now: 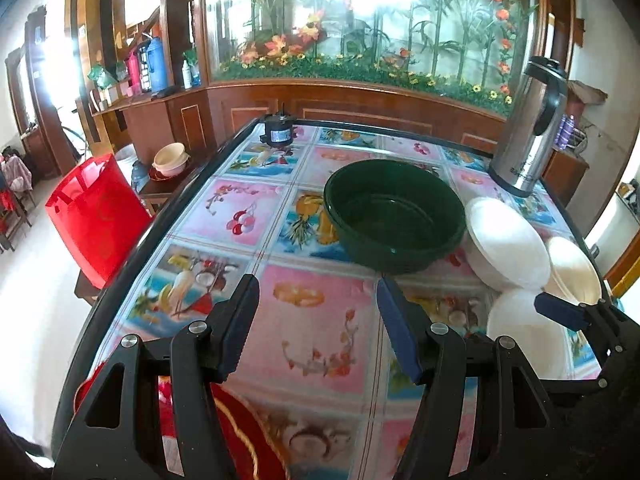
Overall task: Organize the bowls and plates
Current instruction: 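Release the red plates and move the left tool to the green basin, then grasp the rim of the dark green basin with the left tool, then lift the green basin with the left tool and carry it toward the red plates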
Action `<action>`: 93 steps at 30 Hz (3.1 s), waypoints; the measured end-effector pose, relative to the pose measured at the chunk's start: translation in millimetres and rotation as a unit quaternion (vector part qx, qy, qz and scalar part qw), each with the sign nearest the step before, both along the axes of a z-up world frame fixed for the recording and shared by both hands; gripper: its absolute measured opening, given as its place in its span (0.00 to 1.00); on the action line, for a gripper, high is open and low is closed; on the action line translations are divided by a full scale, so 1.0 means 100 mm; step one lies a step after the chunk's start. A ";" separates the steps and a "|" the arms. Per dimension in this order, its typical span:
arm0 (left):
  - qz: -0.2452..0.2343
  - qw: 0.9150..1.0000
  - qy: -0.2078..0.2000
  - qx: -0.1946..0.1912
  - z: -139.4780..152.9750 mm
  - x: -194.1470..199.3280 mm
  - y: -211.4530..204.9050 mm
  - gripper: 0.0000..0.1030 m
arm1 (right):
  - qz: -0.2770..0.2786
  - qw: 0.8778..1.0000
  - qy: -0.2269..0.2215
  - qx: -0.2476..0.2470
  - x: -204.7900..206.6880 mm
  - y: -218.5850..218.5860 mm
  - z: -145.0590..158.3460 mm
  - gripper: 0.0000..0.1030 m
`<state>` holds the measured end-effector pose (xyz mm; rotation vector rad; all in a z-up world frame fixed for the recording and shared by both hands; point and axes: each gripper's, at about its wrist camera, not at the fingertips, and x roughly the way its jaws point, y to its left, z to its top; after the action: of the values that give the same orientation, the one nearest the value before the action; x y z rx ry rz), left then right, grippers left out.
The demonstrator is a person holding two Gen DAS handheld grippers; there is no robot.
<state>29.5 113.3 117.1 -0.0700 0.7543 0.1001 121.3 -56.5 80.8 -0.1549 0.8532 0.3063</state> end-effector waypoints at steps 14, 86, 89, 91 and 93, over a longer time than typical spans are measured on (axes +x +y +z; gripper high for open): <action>0.017 0.999 0.049 -0.008 -0.12 0.84 0.04 0.60 | 0.005 0.995 0.042 0.087 0.84 -0.27 0.04 0.81; 0.010 0.989 0.147 -0.027 -0.59 1.45 0.18 0.18 | 0.054 0.995 0.088 -0.012 1.59 0.09 -0.23 0.28; 0.011 0.990 0.141 -0.027 -0.53 1.34 0.24 0.18 | 0.057 0.995 0.081 -0.022 1.45 0.15 -0.21 0.28; 0.012 0.990 0.140 -0.030 -0.50 1.26 0.28 0.17 | 0.061 0.995 0.080 -0.024 1.35 0.17 -0.19 0.28; 0.012 0.990 0.138 -0.033 -0.47 1.17 0.32 0.17 | 0.062 0.995 0.078 -0.022 1.27 0.19 -0.16 0.28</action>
<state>146.4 144.8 70.1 -0.1298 1.0332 0.1087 248.2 -37.6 65.2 -0.2275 1.0080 0.4211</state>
